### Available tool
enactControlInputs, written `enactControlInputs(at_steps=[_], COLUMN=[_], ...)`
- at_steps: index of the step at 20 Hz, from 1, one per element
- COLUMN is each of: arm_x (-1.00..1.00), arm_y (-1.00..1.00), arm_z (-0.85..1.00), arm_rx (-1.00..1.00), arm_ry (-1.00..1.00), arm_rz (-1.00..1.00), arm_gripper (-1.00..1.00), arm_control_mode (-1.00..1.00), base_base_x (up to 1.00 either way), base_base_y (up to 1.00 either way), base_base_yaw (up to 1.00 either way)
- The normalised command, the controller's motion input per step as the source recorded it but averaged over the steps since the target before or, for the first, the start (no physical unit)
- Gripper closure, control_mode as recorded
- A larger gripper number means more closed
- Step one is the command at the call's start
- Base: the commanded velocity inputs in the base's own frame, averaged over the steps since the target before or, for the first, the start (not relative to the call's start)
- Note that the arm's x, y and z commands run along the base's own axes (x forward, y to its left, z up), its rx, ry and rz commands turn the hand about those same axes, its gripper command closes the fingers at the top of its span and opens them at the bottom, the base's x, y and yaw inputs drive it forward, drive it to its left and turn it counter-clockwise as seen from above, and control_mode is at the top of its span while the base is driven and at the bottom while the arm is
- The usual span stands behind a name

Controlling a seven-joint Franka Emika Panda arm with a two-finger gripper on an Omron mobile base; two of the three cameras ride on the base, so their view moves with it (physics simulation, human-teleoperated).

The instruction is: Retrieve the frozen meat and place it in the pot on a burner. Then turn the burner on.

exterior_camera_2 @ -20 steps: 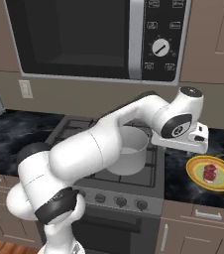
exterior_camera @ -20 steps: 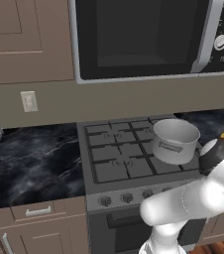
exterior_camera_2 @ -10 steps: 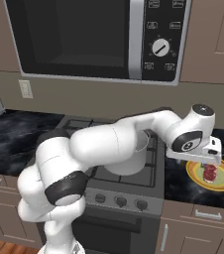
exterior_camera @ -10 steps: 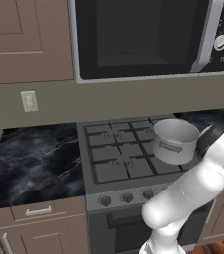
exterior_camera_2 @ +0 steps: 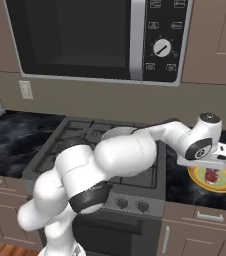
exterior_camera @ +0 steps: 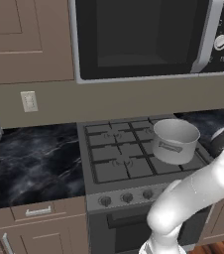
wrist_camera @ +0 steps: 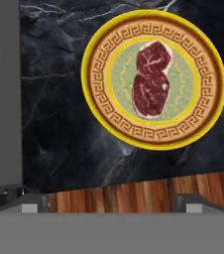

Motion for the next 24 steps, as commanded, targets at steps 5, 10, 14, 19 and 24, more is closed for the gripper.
enactControlInputs(at_steps=[5,10,14,19,24], arm_x=[0.27,0.12,0.11,0.14,0.07], arm_y=[-0.53,-0.28,-0.02,-0.07,-0.09], arm_z=[0.00,0.00,-0.05,-0.25,-0.31], arm_rx=[0.11,0.05,0.01,0.01,0.00], arm_ry=[0.12,0.04,0.00,0.00,-0.02], arm_rz=[0.00,0.00,0.02,0.04,0.05], arm_gripper=[-1.00,-1.00,-1.00,-1.00,-1.00], arm_control_mode=[-1.00,-1.00,-1.00,-1.00,-1.00], base_base_x=[0.00,0.00,0.00,0.00,0.00], base_base_y=[0.00,0.00,0.00,0.00,0.00], base_base_yaw=[0.00,0.00,0.00,0.00,0.00])
